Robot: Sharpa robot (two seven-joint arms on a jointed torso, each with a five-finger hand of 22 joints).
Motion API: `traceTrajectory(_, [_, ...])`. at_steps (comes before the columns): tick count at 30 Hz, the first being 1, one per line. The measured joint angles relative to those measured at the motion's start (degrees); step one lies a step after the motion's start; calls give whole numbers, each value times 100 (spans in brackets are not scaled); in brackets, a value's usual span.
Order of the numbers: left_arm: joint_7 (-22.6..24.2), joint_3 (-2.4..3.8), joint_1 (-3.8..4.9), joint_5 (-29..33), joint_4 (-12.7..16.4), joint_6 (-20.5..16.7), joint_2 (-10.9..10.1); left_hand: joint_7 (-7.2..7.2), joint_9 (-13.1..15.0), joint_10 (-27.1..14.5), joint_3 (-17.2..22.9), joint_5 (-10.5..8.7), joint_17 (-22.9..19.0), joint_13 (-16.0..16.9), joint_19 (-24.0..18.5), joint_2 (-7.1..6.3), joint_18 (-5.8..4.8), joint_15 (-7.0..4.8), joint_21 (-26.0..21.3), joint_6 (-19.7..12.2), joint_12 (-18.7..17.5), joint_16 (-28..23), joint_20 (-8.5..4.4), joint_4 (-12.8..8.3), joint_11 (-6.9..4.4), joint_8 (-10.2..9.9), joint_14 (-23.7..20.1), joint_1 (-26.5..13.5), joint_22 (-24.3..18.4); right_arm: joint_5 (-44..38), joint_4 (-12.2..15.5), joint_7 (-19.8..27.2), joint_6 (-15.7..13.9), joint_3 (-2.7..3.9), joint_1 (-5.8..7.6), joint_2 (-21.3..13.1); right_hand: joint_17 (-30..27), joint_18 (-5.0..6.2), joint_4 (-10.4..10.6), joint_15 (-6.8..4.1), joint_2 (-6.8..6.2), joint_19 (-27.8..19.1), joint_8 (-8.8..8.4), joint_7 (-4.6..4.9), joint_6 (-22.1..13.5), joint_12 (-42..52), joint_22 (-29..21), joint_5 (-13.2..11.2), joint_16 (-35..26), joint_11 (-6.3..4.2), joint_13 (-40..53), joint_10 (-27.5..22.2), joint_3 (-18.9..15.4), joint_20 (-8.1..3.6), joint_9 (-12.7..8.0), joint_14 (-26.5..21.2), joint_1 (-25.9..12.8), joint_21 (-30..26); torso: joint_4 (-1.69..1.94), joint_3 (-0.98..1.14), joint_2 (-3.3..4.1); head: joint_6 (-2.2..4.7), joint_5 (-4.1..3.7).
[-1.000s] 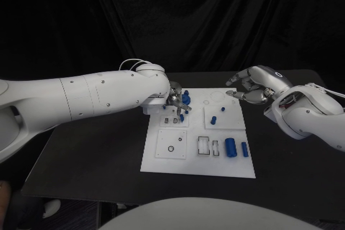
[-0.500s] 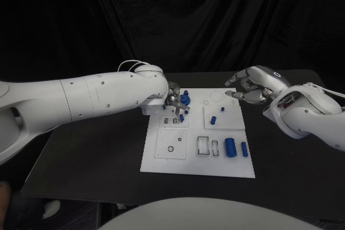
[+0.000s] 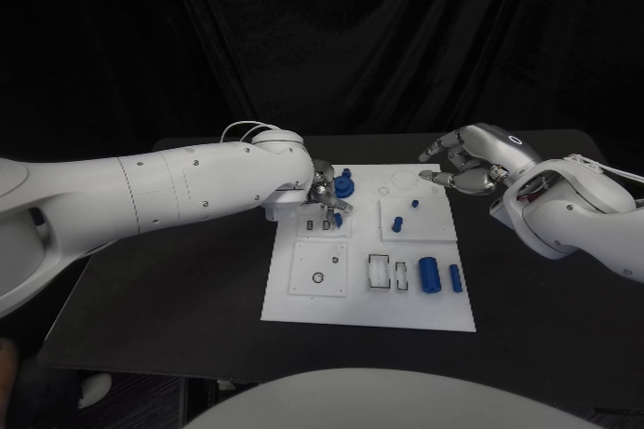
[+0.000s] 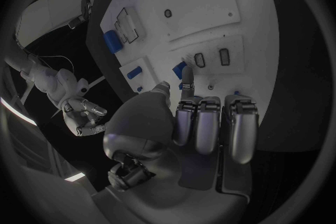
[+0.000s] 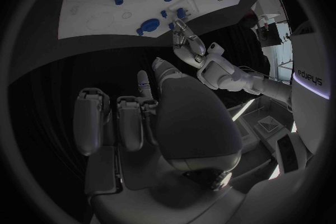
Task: Assemble the parts on the task board
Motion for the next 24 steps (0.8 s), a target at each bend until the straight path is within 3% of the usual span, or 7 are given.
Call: traceTrajectory(24, [93, 1, -48, -2, -99, -58, 68, 0, -1, 0, 80, 21, 0, 0, -21, -18, 0, 0, 0, 0, 0, 0, -20, -18, 1, -159, -1, 62, 0, -3, 1, -43, 89, 0, -3, -11, 0, 0, 0, 20, 15, -21, 0, 0, 0, 0, 0, -24, -21, -1, -2, -1, 0, 21, -13, -20, -16, -28, -7, 9, -6, 0, 18])
